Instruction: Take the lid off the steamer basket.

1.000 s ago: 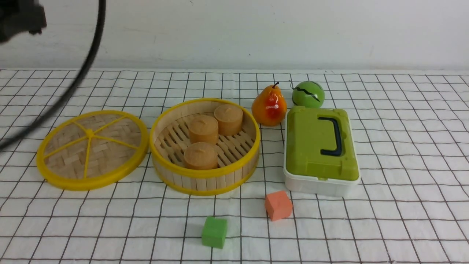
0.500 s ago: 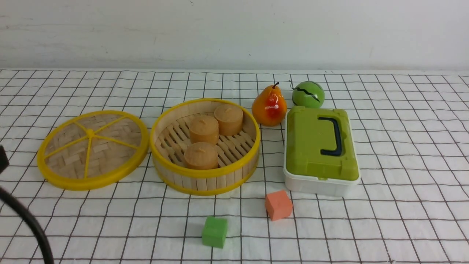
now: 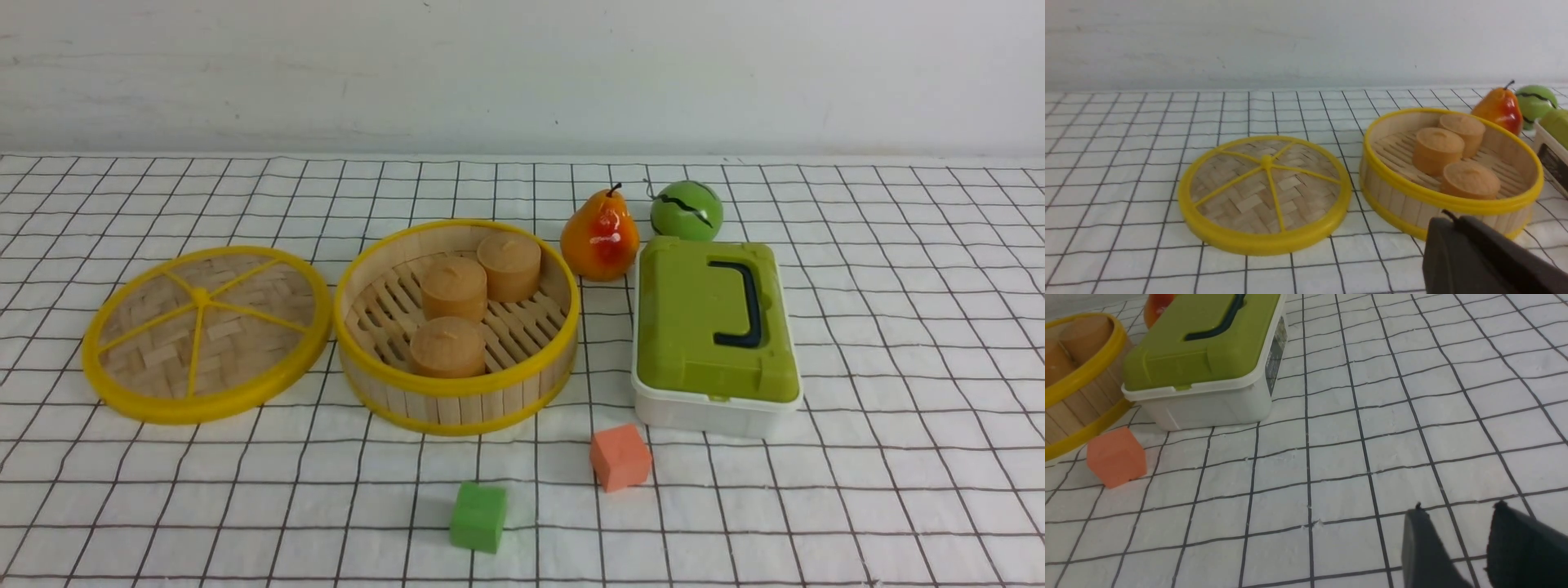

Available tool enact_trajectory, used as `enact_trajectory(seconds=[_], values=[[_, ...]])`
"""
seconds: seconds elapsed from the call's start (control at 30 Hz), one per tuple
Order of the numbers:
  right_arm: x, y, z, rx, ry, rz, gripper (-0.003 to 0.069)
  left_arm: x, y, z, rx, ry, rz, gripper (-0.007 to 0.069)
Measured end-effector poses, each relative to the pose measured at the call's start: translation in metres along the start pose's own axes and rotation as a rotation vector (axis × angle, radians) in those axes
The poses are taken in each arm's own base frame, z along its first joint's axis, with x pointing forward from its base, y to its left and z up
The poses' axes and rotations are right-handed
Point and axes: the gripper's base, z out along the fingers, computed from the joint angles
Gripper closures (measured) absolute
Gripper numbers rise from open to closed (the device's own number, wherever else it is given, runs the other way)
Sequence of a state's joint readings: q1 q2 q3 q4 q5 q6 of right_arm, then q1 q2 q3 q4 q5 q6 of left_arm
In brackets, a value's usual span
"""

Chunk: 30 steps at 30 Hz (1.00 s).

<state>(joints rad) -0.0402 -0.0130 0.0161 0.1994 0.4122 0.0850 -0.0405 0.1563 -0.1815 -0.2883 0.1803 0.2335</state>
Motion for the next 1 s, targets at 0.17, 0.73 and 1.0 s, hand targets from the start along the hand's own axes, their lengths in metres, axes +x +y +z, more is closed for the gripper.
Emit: enact_trajectory(seconds=[0.17, 0.73, 1.0], values=[[0.0, 0.0, 0.0, 0.0, 0.0, 0.0, 0.0419, 0.051, 0.005, -0.005, -0.024, -0.011, -0.063, 0.0637], [0.0, 0.0, 0.0, 0.0, 0.0, 0.0, 0.0419, 0.08, 0.007, -0.007, -0.058, 0.242, -0.095, 0.0637], [0.0, 0.0, 0.0, 0.0, 0.0, 0.0, 0.0419, 0.08, 0.007, -0.007, -0.058, 0.242, -0.092, 0.0637]])
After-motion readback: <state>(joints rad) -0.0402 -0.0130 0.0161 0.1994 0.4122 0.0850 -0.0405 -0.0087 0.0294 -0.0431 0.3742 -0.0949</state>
